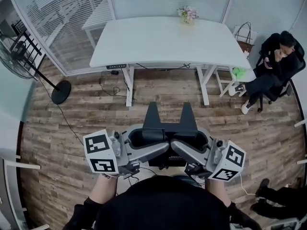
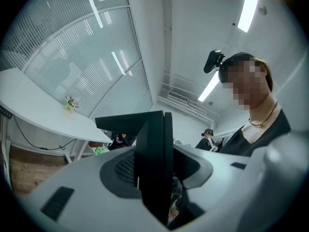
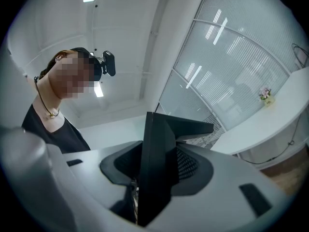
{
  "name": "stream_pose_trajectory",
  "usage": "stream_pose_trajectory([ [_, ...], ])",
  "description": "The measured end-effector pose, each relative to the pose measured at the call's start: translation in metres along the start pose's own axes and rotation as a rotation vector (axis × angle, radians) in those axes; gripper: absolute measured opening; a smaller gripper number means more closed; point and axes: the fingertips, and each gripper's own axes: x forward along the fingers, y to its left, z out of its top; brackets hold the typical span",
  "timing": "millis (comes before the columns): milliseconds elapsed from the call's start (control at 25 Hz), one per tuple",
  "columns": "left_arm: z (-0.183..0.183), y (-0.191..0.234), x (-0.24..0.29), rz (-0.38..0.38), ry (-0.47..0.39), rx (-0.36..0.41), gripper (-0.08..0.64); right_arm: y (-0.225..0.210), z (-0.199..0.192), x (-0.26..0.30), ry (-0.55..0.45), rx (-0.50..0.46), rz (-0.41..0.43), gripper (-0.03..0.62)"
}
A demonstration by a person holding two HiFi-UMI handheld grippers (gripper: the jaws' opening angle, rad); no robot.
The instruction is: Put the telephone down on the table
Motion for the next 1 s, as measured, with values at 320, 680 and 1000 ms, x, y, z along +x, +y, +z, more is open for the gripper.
stream_pose_trajectory([
  [320, 0.026, 0.04, 0.021, 0.006, -0.001, -0.005, 0.192, -0.045, 0.022, 0.014, 0.006, 0.007, 0.002, 0.184],
  [680, 0.05, 0.08, 0.057, 0.016, -0.005, -0.013, 0.192, -0.098, 0.049, 0.016, 0.013, 0.02, 0.009, 0.184],
  [1000, 0.059, 0.103, 0.082, 0.036, -0.022, 0.002, 0.192, -0.129, 0.064, 0.011, 0.021, 0.016, 0.037, 0.184],
])
